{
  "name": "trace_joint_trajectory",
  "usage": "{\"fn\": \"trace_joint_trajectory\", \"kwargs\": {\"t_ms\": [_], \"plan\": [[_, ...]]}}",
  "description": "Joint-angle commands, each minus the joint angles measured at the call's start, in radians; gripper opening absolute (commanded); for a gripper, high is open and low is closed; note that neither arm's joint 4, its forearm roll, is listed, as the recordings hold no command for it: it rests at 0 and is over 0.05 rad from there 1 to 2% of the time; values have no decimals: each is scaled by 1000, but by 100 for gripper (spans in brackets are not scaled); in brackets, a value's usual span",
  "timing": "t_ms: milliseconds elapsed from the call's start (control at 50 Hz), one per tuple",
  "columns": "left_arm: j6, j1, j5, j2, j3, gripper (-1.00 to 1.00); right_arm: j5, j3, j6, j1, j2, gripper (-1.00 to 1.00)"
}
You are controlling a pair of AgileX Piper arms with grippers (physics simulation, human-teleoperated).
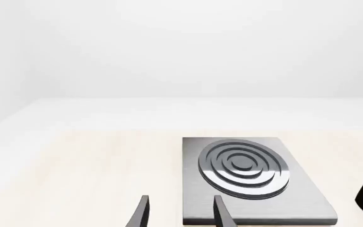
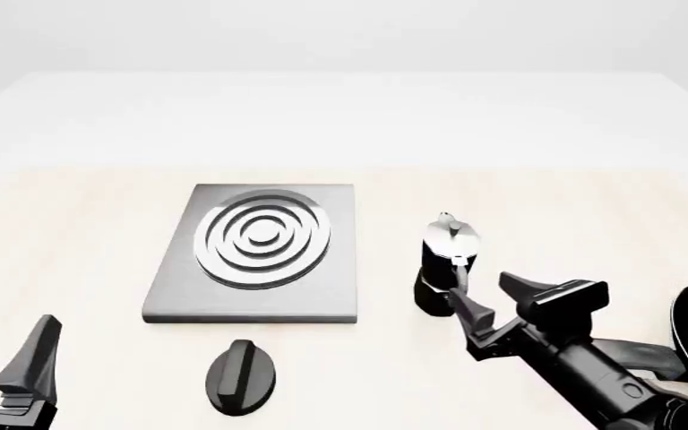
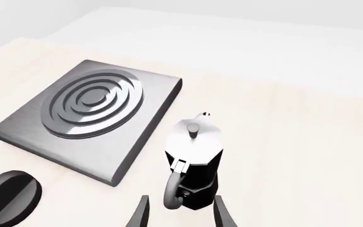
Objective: Put the moka pot on the stove.
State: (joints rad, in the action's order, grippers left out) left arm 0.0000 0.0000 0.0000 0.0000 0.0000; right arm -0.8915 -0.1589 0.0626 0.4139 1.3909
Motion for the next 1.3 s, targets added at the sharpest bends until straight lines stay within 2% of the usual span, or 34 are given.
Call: {"fn": "trace_joint_trajectory", "kwargs": {"t_ms": [20, 1300], "plan": [[0, 0, 0, 0, 0, 100, -26, -2, 6, 1, 33, 100], [0, 0, 0, 0, 0, 100, -143, -11, 29, 7, 173, 100]]}}
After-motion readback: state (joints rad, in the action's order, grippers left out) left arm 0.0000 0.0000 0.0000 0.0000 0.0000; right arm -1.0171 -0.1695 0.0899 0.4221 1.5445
